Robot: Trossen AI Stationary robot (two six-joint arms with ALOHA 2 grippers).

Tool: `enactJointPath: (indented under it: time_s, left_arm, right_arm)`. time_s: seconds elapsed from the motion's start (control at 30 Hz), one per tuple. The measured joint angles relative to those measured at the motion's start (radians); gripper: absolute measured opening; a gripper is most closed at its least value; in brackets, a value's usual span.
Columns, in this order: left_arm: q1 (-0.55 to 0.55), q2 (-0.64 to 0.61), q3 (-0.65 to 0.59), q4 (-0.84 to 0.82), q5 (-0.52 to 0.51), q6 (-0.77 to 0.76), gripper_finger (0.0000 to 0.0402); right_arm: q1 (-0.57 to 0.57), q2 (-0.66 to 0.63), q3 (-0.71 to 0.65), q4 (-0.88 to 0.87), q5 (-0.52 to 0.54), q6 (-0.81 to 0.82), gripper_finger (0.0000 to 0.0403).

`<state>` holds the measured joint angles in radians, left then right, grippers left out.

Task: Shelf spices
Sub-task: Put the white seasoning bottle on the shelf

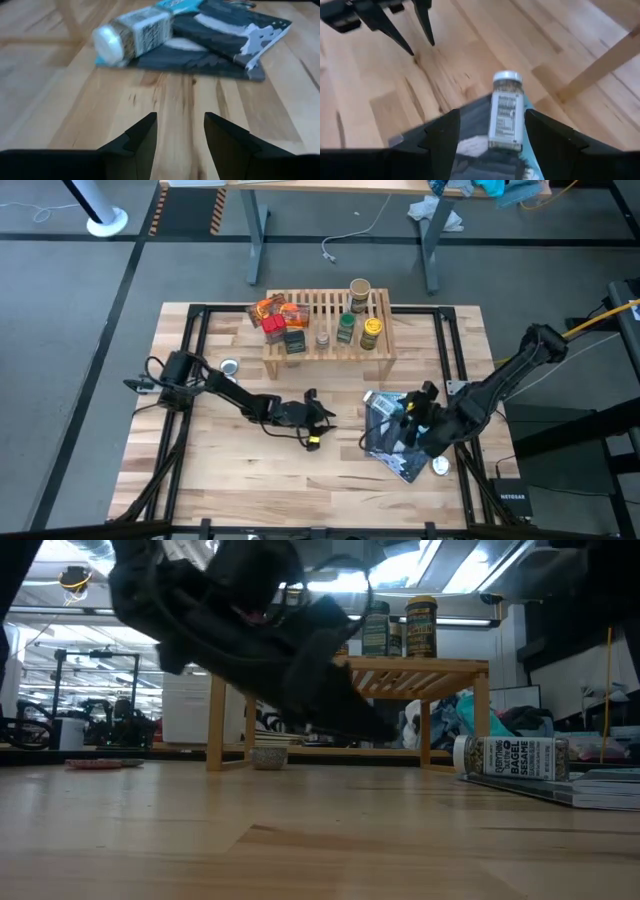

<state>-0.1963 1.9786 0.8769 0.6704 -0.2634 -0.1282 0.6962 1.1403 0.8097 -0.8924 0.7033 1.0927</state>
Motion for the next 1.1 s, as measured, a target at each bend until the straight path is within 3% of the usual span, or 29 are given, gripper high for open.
enactJointPath:
  time_s: [0.2,0.5,0.63,1.1]
  left_arm:
    - [0.019,0.051,0.094,-0.001,0.001,0.080,0.0127]
    - [0.084,0.064,0.118,0.004,-0.001,0.076,0.0040]
    - [0.093,0.064,0.118,0.003,-0.001,0.075,0.0005]
    - [0.105,0.064,0.118,0.031,0.000,0.078,0.0001]
  right_arm:
    - [0.013,0.091,0.000,-0.042,-0.032,0.073,0.0229]
    - [0.010,0.189,0.000,-0.053,-0.023,0.099,0.0221]
    - [0.010,0.222,0.000,-0.052,-0.028,0.108,0.0185]
    - [0.010,0.247,0.000,-0.052,0.013,0.107,0.0030]
